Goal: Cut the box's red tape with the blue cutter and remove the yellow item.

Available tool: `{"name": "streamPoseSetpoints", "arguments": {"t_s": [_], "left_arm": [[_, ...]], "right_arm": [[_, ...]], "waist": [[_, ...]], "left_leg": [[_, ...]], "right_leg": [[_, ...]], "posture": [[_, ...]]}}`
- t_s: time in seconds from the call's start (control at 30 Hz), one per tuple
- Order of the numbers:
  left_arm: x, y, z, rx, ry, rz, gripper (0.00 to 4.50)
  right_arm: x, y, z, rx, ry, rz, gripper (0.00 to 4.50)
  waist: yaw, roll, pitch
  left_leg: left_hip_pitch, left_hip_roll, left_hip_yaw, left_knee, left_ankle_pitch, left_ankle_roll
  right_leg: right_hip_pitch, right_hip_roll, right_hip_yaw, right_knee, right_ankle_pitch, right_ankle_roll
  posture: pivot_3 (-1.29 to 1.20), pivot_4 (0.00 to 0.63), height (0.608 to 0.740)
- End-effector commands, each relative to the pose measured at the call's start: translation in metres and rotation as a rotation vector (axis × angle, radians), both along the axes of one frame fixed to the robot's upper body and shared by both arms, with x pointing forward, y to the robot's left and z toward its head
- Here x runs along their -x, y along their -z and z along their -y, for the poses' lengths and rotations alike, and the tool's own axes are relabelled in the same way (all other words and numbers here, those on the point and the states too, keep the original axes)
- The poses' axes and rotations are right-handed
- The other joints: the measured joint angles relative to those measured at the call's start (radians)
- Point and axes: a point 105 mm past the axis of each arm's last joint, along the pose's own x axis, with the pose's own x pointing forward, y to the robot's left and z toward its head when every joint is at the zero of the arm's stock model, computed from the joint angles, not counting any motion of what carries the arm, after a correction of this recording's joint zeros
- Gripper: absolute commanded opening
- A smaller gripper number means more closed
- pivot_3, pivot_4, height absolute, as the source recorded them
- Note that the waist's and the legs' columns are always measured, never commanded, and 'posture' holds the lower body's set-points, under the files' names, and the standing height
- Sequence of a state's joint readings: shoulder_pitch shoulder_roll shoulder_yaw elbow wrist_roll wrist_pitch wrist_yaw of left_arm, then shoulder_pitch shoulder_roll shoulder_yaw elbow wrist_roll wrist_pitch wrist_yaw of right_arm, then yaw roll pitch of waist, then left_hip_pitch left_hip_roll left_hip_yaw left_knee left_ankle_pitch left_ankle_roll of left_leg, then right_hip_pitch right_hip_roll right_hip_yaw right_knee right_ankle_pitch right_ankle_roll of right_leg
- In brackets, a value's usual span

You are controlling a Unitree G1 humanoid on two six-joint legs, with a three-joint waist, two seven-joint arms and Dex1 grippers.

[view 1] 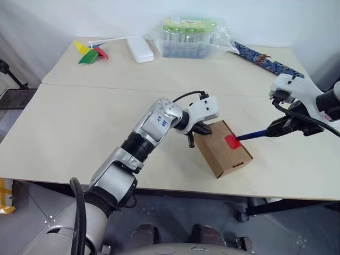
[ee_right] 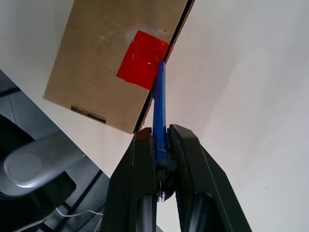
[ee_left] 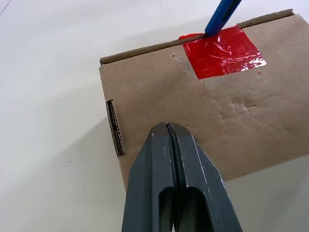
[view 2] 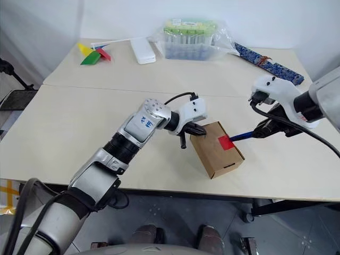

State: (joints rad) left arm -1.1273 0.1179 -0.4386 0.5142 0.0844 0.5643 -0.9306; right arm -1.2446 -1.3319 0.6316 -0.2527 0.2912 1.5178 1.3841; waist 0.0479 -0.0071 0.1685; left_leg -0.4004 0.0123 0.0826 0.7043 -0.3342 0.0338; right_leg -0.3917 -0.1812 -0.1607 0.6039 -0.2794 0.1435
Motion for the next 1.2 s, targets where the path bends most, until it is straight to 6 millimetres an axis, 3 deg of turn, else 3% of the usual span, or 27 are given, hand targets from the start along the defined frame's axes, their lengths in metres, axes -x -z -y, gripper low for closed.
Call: {"name": "streamPoseSetpoints", "arguments": {"t_s": [0.03,0.3,0.5,0.8,0.97,1.2], "left_arm": [[0.001,0.048,-0.013,-0.141,-0.065,-0.09,0.01],[0.001,0.049,-0.014,-0.137,-0.079,-0.089,0.01],[0.001,0.048,-0.011,-0.127,-0.086,-0.09,0.01],[-0.001,0.048,-0.009,-0.12,-0.093,-0.089,0.01],[0.009,0.04,0.0,-0.103,-0.035,-0.113,0.01],[0.014,0.037,-0.011,-0.128,-0.012,-0.153,0.01]], "right_arm": [[0.013,0.025,0.002,0.065,-0.066,-0.123,0.14],[0.028,0.028,-0.001,0.067,-0.129,-0.17,0.14],[0.024,0.023,-0.005,0.02,-0.112,-0.159,0.14],[0.042,0.023,-0.008,0.014,-0.196,-0.207,0.14],[0.024,0.027,-0.015,-0.018,-0.125,-0.181,0.14],[-0.001,0.029,-0.007,0.01,-0.051,-0.109,0.14]], "waist": [[0.003,-0.001,-0.001],[0.002,-0.001,-0.002],[0.002,-0.001,-0.002],[0.003,-0.001,-0.002],[-0.009,-0.006,-0.007],[-0.039,-0.009,-0.012]], "left_leg": [[0.0,0.0,0.0,0.0,0.0,0.0],[0.0,0.0,0.0,0.0,0.0,0.0],[0.0,0.0,0.0,0.0,0.0,0.0],[-0.001,0.0,0.0,0.0,-0.001,0.001],[0.0,0.001,0.0,0.0,-0.001,0.001],[0.003,0.003,0.001,-0.001,-0.001,0.0]], "right_leg": [[0.0,0.0,0.0,-0.001,0.0,0.0],[0.0,0.0,0.0,-0.002,0.0,0.0],[0.001,0.0,0.0,-0.002,0.0,0.0],[0.0,0.0,0.0,-0.003,0.0,0.0],[0.001,0.0,0.0,-0.003,0.0,0.0],[0.001,0.001,0.001,-0.001,0.0,0.0]], "posture": [[0.0,0.15,0.74],[0.0,0.15,0.74],[0.0,0.15,0.74],[0.0,0.15,0.74],[0.0,0.15,0.74],[0.0,0.15,0.74]]}}
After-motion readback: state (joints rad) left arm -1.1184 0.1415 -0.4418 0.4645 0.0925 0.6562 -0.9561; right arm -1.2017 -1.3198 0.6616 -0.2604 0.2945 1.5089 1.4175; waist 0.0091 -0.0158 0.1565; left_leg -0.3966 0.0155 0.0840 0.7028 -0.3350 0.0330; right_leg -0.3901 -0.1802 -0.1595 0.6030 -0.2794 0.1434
